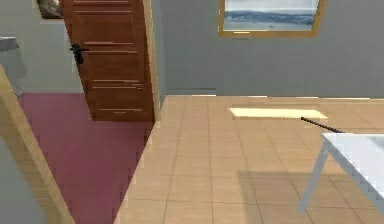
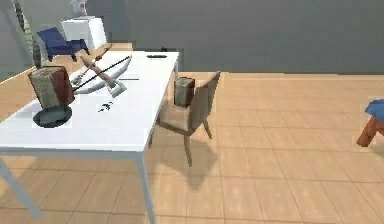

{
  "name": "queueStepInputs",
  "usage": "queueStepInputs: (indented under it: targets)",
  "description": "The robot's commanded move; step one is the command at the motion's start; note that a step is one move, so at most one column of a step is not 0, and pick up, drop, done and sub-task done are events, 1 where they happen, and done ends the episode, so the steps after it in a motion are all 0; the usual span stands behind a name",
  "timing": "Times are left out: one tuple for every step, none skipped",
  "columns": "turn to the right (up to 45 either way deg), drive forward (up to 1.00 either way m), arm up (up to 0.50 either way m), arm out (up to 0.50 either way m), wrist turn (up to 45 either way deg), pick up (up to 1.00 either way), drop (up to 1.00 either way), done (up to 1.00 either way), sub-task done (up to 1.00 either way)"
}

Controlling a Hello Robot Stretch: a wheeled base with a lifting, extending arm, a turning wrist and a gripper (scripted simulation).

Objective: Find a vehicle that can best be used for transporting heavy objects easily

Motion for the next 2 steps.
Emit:
queueStepInputs:
  targets:
    - [0.0,0.9,0.0,0.0,0.0,0.0,0.0,0.0,0.0]
    - [-39.0,0.0,0.0,0.0,0.0,0.0,0.0,0.0,0.0]
